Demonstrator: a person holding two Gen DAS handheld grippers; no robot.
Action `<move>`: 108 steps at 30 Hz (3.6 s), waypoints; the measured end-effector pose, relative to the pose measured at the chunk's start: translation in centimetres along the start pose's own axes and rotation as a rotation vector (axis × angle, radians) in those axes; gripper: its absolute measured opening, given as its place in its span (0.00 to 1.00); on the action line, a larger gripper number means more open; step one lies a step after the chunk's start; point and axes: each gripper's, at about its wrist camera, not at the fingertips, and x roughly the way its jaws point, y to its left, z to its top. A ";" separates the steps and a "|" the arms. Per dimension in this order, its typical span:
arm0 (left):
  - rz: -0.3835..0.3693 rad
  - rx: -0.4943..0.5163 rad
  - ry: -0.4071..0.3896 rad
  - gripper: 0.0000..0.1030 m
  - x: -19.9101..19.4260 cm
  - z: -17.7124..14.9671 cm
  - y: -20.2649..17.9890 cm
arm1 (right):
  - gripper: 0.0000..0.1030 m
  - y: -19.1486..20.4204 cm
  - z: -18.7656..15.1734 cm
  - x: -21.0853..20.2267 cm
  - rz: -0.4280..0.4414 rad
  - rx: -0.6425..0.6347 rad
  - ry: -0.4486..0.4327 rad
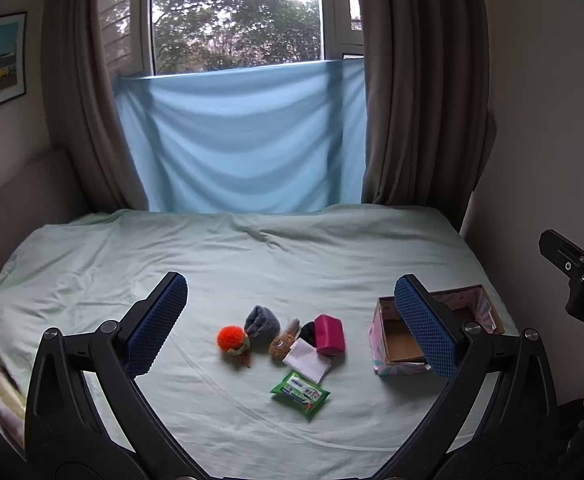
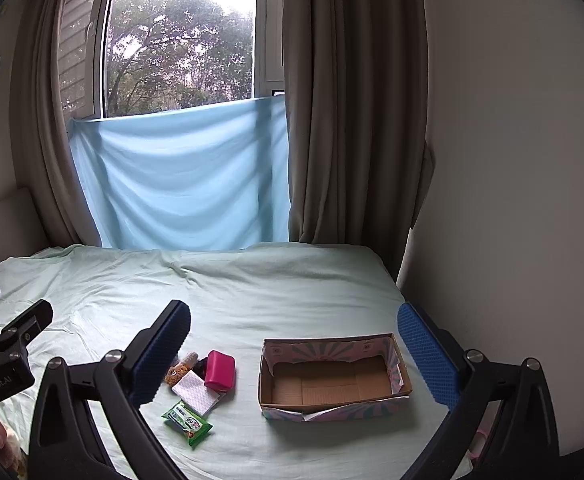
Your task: Organize soft objects
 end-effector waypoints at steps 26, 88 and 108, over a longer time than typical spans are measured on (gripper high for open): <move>0.007 -0.012 0.003 1.00 0.5 -0.1 0.2 | 1.00 0.2 0.4 0.4 0.019 0.000 -0.002; 0.053 -0.037 0.046 1.00 0.5 -0.2 1.8 | 1.00 1.2 0.1 1.5 0.092 -0.041 0.036; -0.175 0.073 0.258 1.00 15.5 -8.6 17.1 | 1.00 15.3 -10.9 9.4 0.066 -0.006 0.227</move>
